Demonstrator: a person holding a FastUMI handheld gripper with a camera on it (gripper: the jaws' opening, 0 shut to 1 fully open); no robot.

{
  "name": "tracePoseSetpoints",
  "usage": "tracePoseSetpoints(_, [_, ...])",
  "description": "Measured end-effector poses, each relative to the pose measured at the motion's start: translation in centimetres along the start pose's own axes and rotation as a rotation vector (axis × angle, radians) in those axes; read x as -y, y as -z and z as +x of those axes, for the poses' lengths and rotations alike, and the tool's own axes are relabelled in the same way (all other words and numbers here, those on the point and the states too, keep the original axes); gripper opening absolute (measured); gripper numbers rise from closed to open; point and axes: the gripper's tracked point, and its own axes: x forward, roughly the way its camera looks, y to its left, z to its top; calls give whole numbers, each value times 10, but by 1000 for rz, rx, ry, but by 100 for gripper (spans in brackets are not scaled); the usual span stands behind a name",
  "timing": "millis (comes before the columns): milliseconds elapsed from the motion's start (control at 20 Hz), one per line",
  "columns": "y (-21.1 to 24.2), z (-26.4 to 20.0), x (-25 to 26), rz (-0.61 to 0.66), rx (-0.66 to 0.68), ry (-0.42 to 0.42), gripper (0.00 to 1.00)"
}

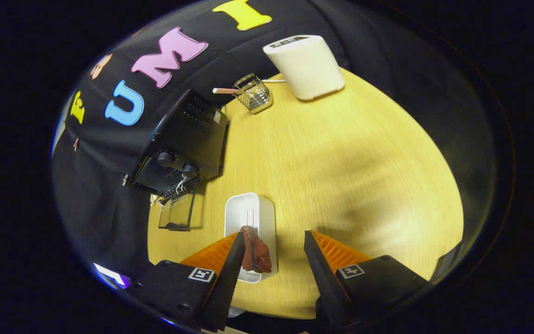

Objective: Open the toaster oven, put the food inside, and close the toaster oven door.

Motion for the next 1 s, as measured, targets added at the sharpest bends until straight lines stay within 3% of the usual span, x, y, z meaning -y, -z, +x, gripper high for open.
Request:
tracePoseSetpoints(100, [5, 2, -4, 60, -27, -44, 80])
tracePoseSetpoints(200, [7, 4, -8, 91, -51, -69, 56])
tracePoseSetpoints(350, [15, 6, -14, 84, -95, -89, 56])
tracePoseSetpoints(400, [17, 10, -19, 98, -105, -101, 34])
tracePoseSetpoints(550, [25, 13, -21, 102, -123, -99, 33])
tracePoseSetpoints(600, [24, 7, -21, 99, -126, -99, 21])
tracePoseSetpoints(700, [25, 7, -21, 96, -134, -101, 18])
tracePoseSetpoints(1000, [18, -5, -28, 59, -109, -77, 16])
